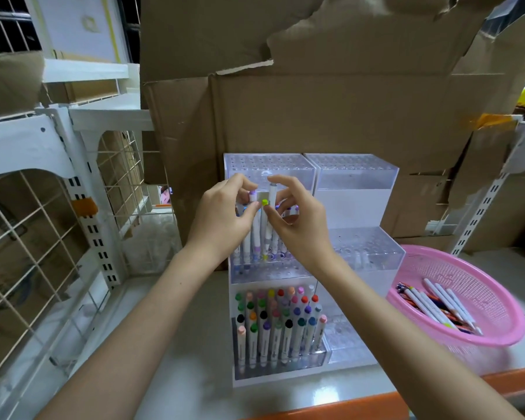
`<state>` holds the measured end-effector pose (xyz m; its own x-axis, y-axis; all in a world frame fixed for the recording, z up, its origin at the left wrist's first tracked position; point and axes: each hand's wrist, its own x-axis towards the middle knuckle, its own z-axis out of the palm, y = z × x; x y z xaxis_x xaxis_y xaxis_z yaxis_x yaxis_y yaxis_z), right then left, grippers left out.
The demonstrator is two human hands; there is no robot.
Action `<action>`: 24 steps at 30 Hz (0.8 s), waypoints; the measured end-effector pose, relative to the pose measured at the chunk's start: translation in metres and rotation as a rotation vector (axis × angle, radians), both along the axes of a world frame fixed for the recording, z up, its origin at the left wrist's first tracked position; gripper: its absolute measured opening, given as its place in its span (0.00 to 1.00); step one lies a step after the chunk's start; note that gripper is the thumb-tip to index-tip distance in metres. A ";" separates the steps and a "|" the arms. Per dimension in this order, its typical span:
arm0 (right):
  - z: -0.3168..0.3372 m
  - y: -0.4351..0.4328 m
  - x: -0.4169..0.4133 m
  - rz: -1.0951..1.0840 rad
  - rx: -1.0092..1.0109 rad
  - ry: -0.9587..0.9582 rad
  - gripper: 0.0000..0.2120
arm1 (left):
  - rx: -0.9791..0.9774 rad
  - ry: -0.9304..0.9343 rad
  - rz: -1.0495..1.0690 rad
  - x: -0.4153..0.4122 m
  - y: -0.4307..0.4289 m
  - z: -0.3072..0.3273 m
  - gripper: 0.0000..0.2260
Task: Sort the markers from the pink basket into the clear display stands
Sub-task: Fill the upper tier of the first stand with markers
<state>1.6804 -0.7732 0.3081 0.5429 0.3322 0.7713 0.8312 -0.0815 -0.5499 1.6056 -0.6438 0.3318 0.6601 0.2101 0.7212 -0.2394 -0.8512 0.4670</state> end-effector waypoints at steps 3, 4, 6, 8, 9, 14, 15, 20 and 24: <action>0.000 0.000 0.000 0.000 0.008 0.006 0.18 | -0.018 0.043 -0.013 0.001 0.001 -0.003 0.05; 0.000 0.000 0.000 -0.002 0.007 0.003 0.18 | -0.014 0.037 -0.014 0.001 0.001 -0.004 0.05; 0.000 0.000 0.000 -0.009 -0.002 -0.006 0.19 | 0.012 0.010 -0.024 0.002 0.001 -0.006 0.05; 0.000 -0.001 0.000 -0.013 0.000 -0.008 0.19 | 0.054 -0.015 -0.040 0.002 0.000 -0.009 0.04; 0.000 -0.001 0.000 -0.013 0.003 -0.007 0.19 | 0.084 -0.020 -0.044 0.002 0.000 -0.010 0.04; -0.001 0.000 -0.001 -0.010 0.009 -0.014 0.18 | 0.222 -0.038 -0.008 0.003 0.001 -0.019 0.05; -0.001 0.000 -0.001 -0.012 0.007 -0.018 0.18 | 0.241 -0.043 0.003 0.003 0.001 -0.021 0.06; -0.002 -0.002 -0.003 -0.027 -0.009 -0.038 0.18 | 0.254 -0.058 0.018 0.002 0.003 -0.029 0.09; -0.003 -0.003 -0.003 -0.041 -0.005 -0.016 0.19 | 0.261 -0.071 0.025 0.000 0.003 -0.030 0.09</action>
<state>1.6773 -0.7757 0.3049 0.5437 0.3140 0.7783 0.8359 -0.1188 -0.5359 1.6058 -0.6405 0.3015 0.6024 0.0269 0.7977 -0.2412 -0.9466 0.2140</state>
